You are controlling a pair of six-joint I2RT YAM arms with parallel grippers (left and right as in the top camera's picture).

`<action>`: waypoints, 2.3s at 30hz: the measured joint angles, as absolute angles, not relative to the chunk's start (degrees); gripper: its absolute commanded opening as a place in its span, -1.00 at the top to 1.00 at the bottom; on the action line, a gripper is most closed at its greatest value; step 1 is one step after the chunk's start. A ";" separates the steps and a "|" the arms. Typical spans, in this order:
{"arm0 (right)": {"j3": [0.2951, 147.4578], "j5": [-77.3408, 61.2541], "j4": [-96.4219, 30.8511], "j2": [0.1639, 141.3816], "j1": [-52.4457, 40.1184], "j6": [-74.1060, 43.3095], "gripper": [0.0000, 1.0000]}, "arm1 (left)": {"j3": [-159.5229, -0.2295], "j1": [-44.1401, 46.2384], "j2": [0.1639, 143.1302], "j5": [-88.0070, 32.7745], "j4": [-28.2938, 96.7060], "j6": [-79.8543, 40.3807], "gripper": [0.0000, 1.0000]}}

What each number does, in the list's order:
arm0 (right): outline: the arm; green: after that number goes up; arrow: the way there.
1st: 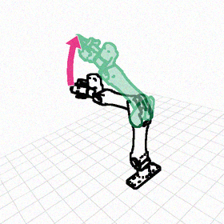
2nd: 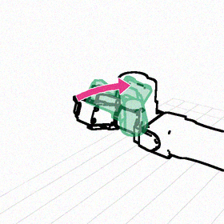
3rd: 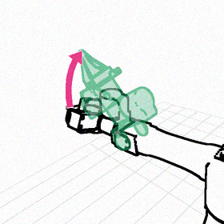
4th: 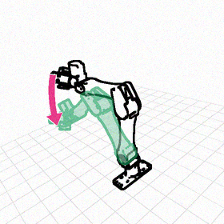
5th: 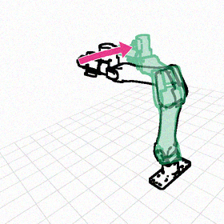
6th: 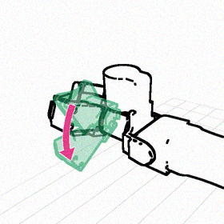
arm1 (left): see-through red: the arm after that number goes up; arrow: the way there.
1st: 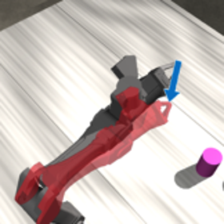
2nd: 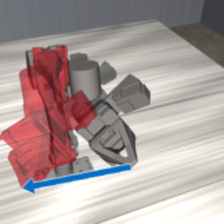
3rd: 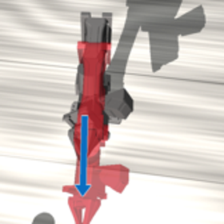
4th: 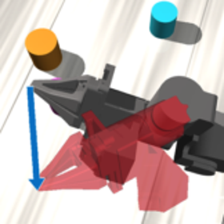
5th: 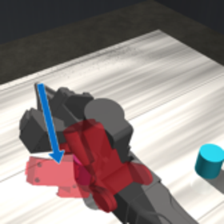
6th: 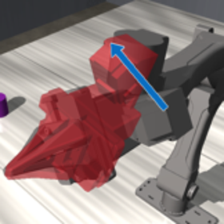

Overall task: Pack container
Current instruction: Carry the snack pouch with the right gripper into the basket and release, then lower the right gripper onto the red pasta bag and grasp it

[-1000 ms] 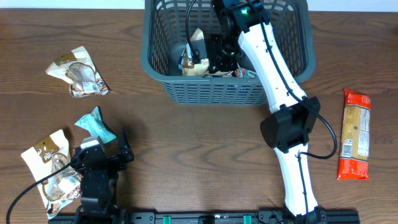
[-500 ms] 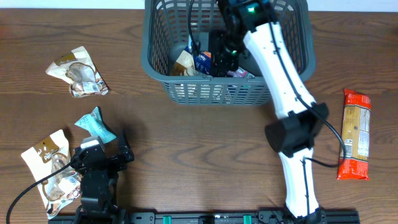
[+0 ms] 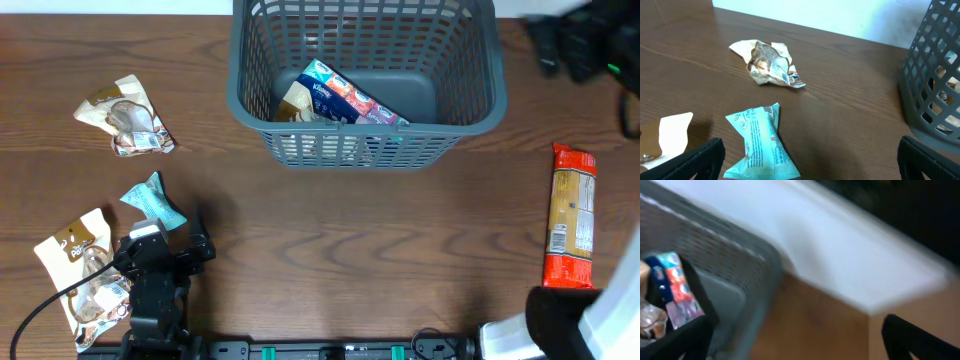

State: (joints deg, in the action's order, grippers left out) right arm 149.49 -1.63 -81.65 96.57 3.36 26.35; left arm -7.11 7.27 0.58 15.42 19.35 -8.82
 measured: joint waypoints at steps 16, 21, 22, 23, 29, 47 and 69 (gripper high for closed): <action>134.08 -6.57 -93.43 101.30 24.99 14.24 -0.82 | -7.11 7.27 0.58 15.40 19.35 -8.82 -0.97; 121.30 -9.58 -93.47 101.21 25.65 13.52 -0.91 | -7.11 7.27 0.58 15.40 19.38 -8.82 -0.97; 118.65 -10.28 -93.56 100.97 25.65 13.41 -0.91 | -7.11 7.27 0.58 15.40 19.35 -8.82 -0.97; 116.40 -10.76 -93.86 100.66 25.65 13.37 -0.91 | -7.11 7.27 0.58 15.40 19.35 -8.82 -0.97; 100.31 -13.93 -94.21 91.15 25.61 13.19 -0.93 | -7.11 7.27 0.58 15.40 19.35 -8.82 -0.97; 69.89 0.99 -76.49 59.77 25.50 10.76 -0.98 | -7.11 7.27 0.58 15.40 19.35 -8.82 -0.97; 69.45 3.42 -56.84 91.55 41.43 14.74 -0.98 | -7.11 7.27 0.58 15.40 19.38 -8.82 -0.97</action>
State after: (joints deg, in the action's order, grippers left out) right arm 69.45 3.42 -56.84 91.55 41.43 14.74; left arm -7.11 7.27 0.58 15.40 19.38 -8.82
